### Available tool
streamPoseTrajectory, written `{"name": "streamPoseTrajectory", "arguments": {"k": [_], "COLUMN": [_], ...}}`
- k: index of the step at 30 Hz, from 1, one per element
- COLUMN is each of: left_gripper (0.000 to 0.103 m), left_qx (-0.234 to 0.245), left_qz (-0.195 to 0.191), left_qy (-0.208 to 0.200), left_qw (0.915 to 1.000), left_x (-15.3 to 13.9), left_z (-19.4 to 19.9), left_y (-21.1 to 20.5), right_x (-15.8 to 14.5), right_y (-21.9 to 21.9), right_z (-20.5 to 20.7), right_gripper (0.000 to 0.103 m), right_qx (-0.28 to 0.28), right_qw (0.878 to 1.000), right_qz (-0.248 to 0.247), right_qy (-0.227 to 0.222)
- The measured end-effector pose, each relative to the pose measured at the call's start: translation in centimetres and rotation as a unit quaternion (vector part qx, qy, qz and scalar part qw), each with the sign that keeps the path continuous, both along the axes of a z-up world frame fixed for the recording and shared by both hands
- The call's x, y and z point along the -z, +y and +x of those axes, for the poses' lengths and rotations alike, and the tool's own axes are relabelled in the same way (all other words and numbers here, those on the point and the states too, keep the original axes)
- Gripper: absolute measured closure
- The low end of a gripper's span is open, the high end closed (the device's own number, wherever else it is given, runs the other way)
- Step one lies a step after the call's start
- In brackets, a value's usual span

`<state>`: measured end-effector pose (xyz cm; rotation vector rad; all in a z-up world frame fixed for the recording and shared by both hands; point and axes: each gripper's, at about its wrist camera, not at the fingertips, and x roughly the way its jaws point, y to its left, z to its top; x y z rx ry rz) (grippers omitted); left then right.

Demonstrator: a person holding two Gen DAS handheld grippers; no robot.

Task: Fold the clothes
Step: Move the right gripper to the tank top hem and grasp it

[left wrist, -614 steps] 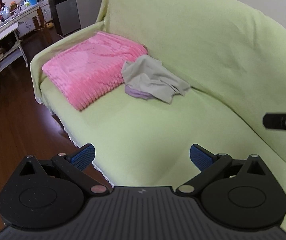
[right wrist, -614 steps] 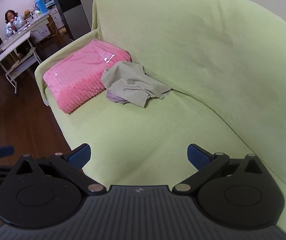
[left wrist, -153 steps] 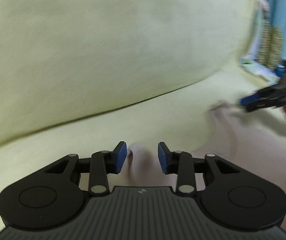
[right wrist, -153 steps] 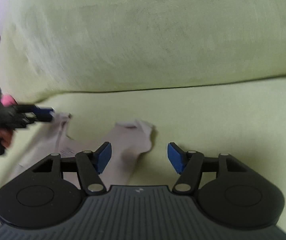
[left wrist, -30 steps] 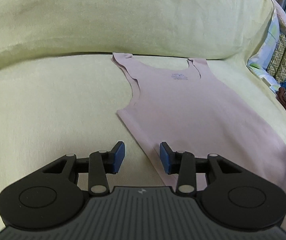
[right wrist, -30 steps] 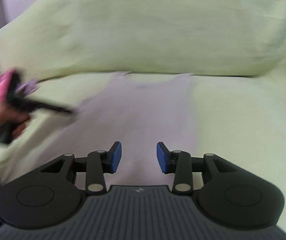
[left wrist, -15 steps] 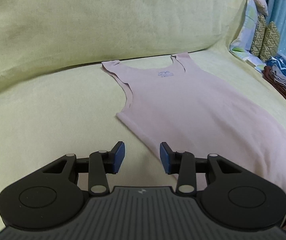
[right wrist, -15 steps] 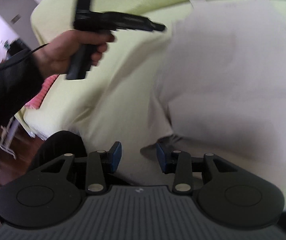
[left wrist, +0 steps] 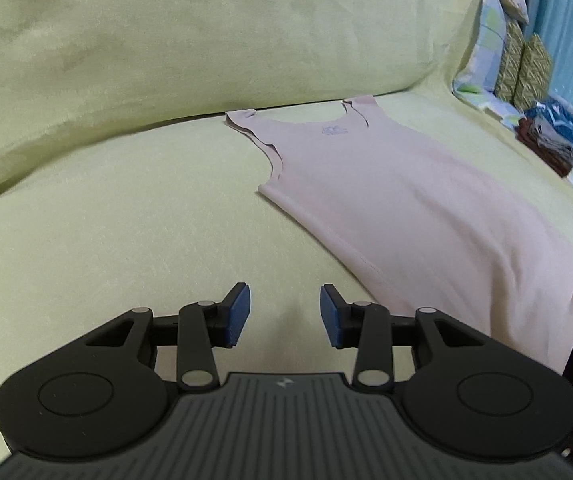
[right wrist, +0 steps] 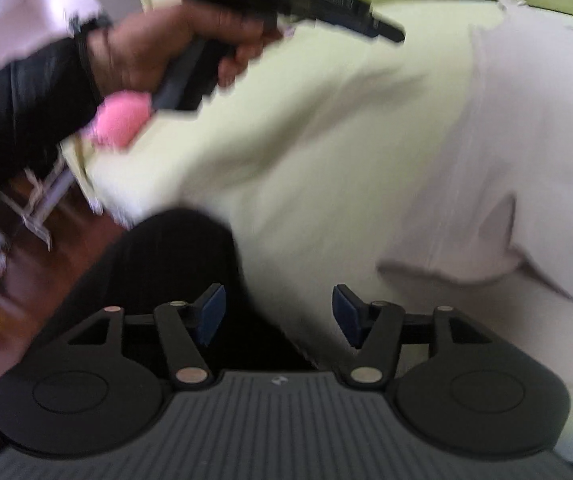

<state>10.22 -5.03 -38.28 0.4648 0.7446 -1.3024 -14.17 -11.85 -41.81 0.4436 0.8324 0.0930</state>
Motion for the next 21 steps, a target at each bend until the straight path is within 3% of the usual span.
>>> {"name": "streamPoseTrajectory", "arguments": {"k": [5, 7, 13, 17, 21], "left_gripper": [0.058, 0.058, 0.058, 0.057, 0.057], "left_qx": [0.005, 0.013, 0.038, 0.053, 0.066], "left_qz": [-0.007, -0.005, -0.006, -0.014, -0.021], "left_qy": [0.005, 0.003, -0.006, -0.005, -0.003], "left_qw": [0.9999, 0.9999, 0.9993, 0.9985, 0.9976], "left_x": [-0.5, -0.5, -0.5, -0.5, 0.2], "left_z": [0.5, 0.5, 0.1, 0.6, 2.2], "left_y": [-0.9, -1.6, -3.3, -3.9, -4.7], "right_x": [-0.3, 0.5, 3.5, 6.0, 7.2], "right_y": [-2.4, -4.2, -6.1, -5.8, -4.8], "right_z": [-2.5, -4.5, -5.9, -5.0, -3.6], "right_gripper": [0.048, 0.048, 0.047, 0.046, 0.046], "right_qx": [0.121, 0.198, 0.294, 0.322, 0.281], "right_qw": [0.991, 0.974, 0.933, 0.907, 0.895], "right_qz": [0.050, 0.101, 0.186, 0.245, 0.320], "right_qy": [-0.020, -0.036, -0.087, -0.114, -0.132]}}
